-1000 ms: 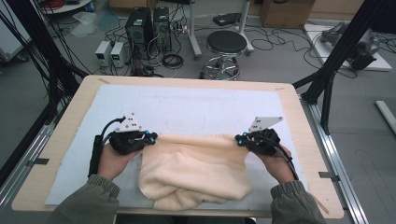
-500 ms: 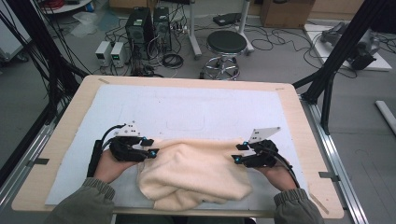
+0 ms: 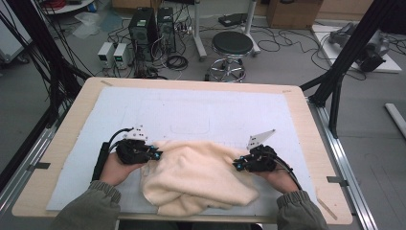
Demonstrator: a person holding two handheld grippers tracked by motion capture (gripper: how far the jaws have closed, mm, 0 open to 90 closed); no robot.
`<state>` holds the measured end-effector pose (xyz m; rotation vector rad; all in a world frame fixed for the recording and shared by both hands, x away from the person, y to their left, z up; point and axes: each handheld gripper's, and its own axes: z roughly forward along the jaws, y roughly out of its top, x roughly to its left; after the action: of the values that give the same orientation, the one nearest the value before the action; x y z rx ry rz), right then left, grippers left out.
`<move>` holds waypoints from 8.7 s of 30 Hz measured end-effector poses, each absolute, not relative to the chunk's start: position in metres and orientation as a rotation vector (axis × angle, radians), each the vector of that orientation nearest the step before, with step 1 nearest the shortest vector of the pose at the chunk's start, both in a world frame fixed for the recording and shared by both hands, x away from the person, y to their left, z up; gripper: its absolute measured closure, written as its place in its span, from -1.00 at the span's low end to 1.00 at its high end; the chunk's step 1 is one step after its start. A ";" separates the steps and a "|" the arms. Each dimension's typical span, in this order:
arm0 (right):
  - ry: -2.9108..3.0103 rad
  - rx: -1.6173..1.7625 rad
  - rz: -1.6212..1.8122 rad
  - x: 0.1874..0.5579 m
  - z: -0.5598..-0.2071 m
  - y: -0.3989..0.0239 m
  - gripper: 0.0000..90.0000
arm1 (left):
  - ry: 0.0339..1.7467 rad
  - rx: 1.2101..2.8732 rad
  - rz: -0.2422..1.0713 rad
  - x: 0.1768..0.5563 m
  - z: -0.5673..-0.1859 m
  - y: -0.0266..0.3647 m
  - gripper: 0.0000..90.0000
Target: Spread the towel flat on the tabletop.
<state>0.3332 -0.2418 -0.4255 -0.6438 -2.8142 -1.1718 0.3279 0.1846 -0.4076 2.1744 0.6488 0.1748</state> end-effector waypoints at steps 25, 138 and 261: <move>-2.877 -0.652 -1.182 0.333 -0.415 -0.229 0.86 | 0.690 2.113 0.209 0.336 -0.394 0.198 0.85; -2.865 -0.902 -1.510 0.361 -0.386 -0.202 0.35 | 0.585 2.219 0.337 0.310 -0.433 0.130 0.81; -2.956 -0.737 -1.437 0.354 -0.416 -0.169 0.99 | 0.689 2.024 0.326 0.312 -0.400 0.192 0.88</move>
<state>0.3536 -0.1688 -0.4162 -0.7371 -2.9563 -1.4370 0.3123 0.1922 -0.3998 2.0238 0.6886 0.3255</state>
